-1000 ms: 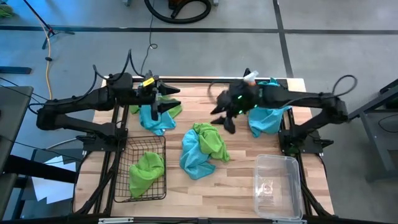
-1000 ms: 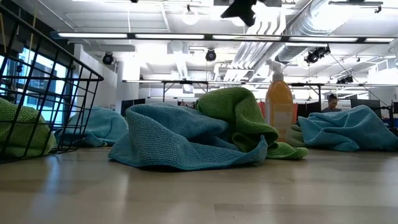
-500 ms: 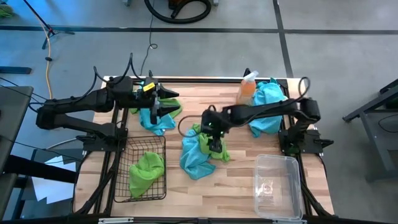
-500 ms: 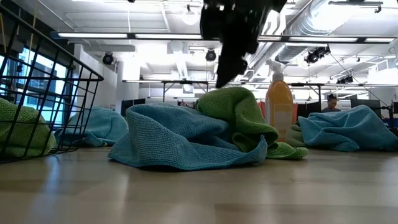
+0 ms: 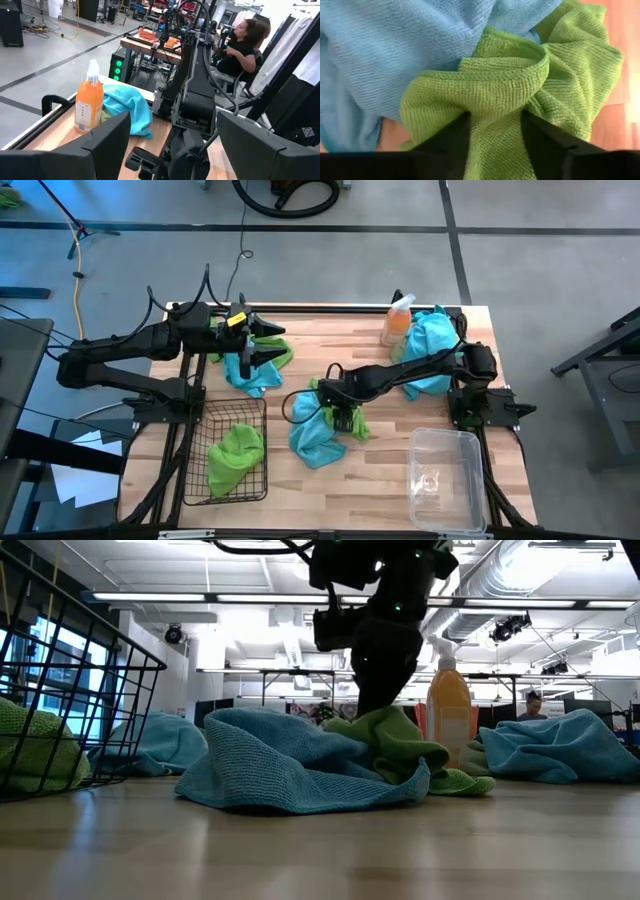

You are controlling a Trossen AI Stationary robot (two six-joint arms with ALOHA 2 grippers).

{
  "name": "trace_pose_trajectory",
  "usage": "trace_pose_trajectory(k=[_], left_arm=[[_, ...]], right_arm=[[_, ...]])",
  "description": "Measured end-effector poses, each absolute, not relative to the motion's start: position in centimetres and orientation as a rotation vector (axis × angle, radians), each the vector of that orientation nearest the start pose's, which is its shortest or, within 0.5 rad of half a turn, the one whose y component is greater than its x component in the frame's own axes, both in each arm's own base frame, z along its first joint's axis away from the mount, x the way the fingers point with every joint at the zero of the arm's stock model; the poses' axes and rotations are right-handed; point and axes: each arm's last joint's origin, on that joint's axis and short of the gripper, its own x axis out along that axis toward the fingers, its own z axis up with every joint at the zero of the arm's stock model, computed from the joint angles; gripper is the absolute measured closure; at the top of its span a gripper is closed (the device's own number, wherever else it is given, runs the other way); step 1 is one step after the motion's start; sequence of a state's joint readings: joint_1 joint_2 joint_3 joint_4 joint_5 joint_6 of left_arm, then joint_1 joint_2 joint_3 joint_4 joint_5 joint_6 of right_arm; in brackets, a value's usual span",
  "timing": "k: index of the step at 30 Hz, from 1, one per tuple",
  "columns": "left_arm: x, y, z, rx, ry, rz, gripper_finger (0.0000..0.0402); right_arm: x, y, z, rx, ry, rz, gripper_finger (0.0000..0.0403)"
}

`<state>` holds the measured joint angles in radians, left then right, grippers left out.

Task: Sort microfiber towel by color & place in baskets
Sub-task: Put the green microfiber cloth into the black wire basket

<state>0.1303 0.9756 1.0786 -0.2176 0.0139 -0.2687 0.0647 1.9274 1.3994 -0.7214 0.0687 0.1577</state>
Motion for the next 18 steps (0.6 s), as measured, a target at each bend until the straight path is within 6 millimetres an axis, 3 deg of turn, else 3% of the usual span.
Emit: trace_pose_trajectory(k=[4,5,11,18], left_arm=[[20.4,2.6,39.6,-0.283,0.098,0.131,0.0118],[20.4,2.6,39.6,-0.284,0.097,0.131,0.0118],[19.9,2.6,39.8,-0.284,0.093,0.131,0.0118],[18.7,2.5,40.1,-0.280,0.084,0.162,0.0118]], right_arm=[[38.3,2.3,18.9,0.048,1.244,-0.087,0.0371],[38.3,2.4,18.9,0.050,1.244,-0.068,0.0386],[37.8,2.4,20.2,0.048,1.228,-0.042,0.0399],[35.6,1.7,26.1,0.053,1.067,-0.036,0.0402]])
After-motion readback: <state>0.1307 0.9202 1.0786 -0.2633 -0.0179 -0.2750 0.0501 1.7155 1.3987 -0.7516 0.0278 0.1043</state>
